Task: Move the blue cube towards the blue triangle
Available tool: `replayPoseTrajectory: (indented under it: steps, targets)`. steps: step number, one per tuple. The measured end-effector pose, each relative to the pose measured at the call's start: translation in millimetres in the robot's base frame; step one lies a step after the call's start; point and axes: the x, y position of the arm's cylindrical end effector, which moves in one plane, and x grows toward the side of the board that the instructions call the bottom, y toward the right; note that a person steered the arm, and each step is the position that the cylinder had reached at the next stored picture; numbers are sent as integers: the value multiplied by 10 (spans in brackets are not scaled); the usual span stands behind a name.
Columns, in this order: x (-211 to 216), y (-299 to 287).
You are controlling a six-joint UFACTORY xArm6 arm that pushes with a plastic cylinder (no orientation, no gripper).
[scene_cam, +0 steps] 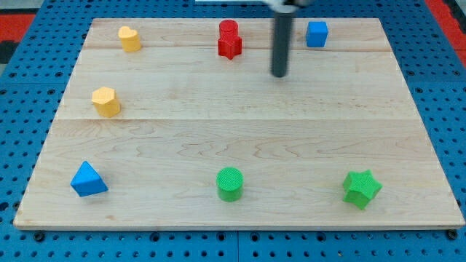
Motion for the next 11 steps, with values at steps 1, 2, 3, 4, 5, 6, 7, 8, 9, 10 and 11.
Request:
replayPoseTrajectory:
  steps: [1, 2, 3, 4, 5, 6, 7, 8, 9, 10, 11]
  targets:
    - [-453, 686]
    - [-982, 933]
    - [-1143, 604]
    - [-1081, -21]
    - [-860, -335]
    - [-727, -561]
    - [-272, -582]
    - [136, -638]
    - [561, -695]
    - [898, -905]
    - [1269, -1273]
